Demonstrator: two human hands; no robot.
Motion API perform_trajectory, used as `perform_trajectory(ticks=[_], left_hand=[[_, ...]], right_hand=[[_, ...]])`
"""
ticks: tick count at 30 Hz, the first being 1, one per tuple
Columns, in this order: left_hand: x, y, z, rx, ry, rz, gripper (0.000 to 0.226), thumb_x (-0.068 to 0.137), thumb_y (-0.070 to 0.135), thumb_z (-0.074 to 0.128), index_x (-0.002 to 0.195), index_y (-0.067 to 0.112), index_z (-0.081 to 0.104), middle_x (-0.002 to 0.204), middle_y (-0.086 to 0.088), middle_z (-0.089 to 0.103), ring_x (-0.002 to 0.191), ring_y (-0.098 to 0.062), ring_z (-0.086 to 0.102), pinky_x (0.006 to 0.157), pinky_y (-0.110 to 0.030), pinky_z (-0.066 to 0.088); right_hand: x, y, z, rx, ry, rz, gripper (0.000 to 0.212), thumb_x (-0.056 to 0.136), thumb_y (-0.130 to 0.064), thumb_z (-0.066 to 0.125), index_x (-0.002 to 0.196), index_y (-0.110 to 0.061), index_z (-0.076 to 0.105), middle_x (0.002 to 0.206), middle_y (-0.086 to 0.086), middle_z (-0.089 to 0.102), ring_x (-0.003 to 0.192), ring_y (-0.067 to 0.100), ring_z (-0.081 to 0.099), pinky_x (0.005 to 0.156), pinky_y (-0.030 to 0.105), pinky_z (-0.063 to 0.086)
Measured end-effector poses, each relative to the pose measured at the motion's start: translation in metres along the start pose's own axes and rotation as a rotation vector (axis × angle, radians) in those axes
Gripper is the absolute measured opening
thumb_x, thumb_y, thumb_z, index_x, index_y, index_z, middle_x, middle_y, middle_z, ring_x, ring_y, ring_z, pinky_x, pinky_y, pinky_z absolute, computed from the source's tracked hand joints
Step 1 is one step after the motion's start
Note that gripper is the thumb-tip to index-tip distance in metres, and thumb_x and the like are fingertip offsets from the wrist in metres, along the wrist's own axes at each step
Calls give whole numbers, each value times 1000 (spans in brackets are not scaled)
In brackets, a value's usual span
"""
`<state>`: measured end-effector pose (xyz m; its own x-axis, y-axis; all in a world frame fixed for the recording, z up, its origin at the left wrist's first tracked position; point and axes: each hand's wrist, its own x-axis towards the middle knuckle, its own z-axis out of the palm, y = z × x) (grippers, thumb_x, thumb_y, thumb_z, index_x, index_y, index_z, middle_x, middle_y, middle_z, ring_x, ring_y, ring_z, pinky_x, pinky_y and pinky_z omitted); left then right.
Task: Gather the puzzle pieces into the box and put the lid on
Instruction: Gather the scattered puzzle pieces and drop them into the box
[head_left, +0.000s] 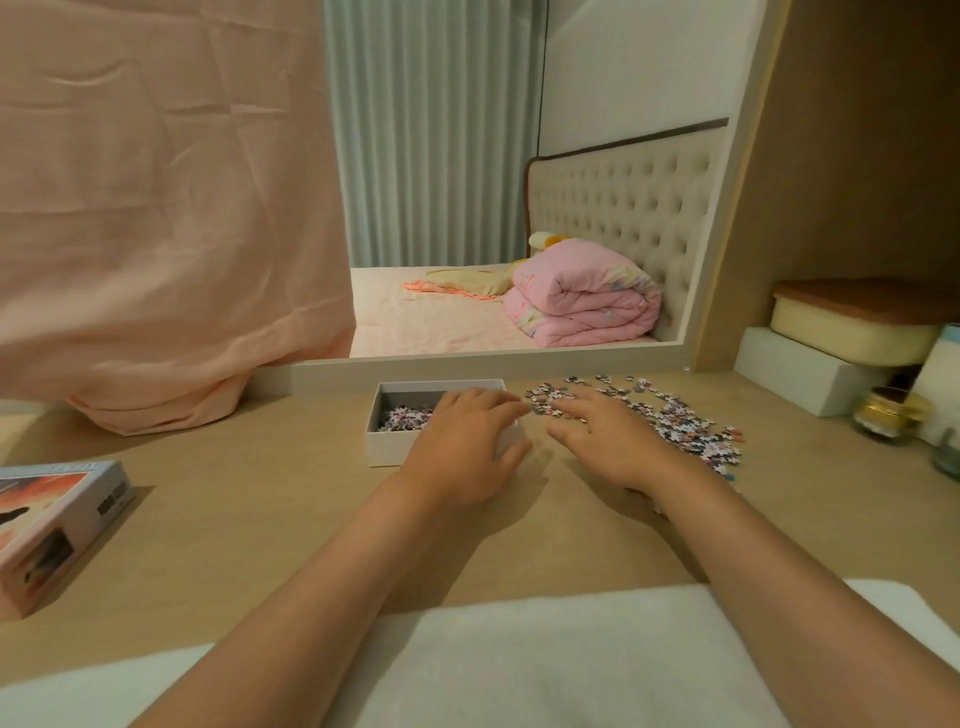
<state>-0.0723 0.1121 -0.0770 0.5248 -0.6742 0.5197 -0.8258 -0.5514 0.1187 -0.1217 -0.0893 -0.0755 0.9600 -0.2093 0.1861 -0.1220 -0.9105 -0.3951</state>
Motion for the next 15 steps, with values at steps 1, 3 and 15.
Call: perform_trajectory(ticks=[1, 3, 15], left_hand=[[6, 13, 5, -29, -22, 22, 45, 95, 41, 52, 137, 27, 54, 139, 6, 53, 127, -16, 45, 106, -32, 27], [18, 35, 17, -110, -89, 25, 50, 94, 40, 54, 141, 23, 50, 143, 2, 51, 129, -18, 45, 107, -32, 31], [48, 77, 74, -177, -566, -79, 112, 76, 77, 57, 157, 20, 5, 165, 1, 5, 151, -17, 6, 122, -35, 9]], right_hand=[[-4, 13, -3, -39, -18, 41, 56, 93, -58, 46, 145, -35, 48, 159, 0, 33, 145, 24, 32, 117, 47, 28], [-13, 37, -8, -172, -40, 112, 60, 93, -64, 38, 148, -38, 42, 162, 3, 28, 148, 26, 25, 118, 51, 23], [-18, 78, 3, -111, -119, 202, 58, 101, -59, 20, 154, -37, 30, 165, 5, 16, 153, 27, 6, 122, 52, 0]])
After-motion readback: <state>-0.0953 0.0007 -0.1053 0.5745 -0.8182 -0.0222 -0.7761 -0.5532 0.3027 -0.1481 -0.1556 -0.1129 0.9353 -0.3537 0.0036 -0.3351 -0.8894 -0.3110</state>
